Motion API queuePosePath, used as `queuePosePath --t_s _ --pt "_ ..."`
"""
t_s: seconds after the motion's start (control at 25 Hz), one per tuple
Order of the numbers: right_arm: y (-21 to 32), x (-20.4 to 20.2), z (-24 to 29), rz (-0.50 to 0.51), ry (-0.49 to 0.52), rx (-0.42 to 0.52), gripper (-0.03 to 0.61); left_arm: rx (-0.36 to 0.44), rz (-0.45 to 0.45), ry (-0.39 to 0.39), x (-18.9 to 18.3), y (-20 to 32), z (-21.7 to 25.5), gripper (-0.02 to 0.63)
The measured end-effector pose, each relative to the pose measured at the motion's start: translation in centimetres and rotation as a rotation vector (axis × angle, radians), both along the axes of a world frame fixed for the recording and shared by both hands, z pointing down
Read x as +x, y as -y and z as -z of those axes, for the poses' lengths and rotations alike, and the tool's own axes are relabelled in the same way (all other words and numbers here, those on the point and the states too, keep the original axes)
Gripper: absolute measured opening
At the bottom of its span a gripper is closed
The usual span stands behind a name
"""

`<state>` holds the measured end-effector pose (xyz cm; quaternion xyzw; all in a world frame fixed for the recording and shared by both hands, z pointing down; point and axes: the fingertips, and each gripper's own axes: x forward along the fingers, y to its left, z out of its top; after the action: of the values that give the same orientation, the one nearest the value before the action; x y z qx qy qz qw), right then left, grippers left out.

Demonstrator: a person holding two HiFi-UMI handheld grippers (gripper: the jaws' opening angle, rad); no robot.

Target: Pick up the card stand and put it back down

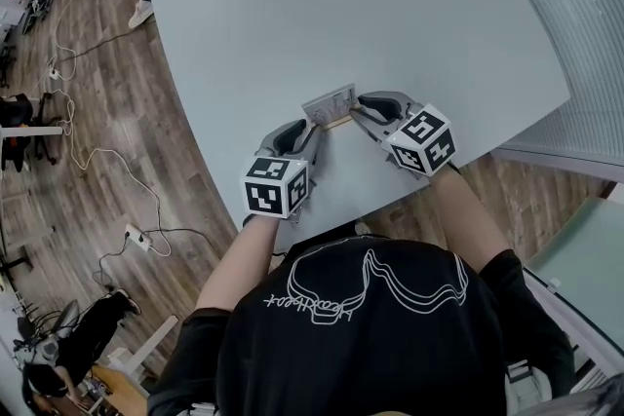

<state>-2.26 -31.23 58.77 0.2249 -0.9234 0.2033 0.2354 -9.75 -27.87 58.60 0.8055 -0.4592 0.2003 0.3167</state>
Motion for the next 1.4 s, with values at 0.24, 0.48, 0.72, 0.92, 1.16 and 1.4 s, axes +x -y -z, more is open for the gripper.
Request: queuePosePath --t_s 0.24,0.48,0.72,0.92,1.16,1.4 --pt "0.0 0.0 0.0 0.009 -0.018 0.022 0.097 -0.002 0.003 0.0 0.2 -0.1 0.0 0.101" --pt "-0.3 0.2 0.2 0.015 -0.04 0.041 0.094 0.003 0.001 0.009 0.5 -0.4 0.2 0.1" --pt "-0.3 0.4 0.3 -0.001 -0.042 0.059 0.091 0.004 0.005 0.016 0.6 -0.5 0.3 0.098" --pt "-0.4 0.2 0.3 -0.019 -0.036 0.064 0.089 0.004 0.014 0.021 0.5 -0.6 0.0 0.097" --pt "-0.5 0.0 2.2 -0.018 -0.032 0.091 0.089 0.022 0.035 0.019 0.3 -0.8 1.6 0.095" --pt "-2.5 0.0 4.1 -0.037 -0.037 0.119 0.087 0.067 0.04 0.021 0.1 -2.6 3.8 0.095"
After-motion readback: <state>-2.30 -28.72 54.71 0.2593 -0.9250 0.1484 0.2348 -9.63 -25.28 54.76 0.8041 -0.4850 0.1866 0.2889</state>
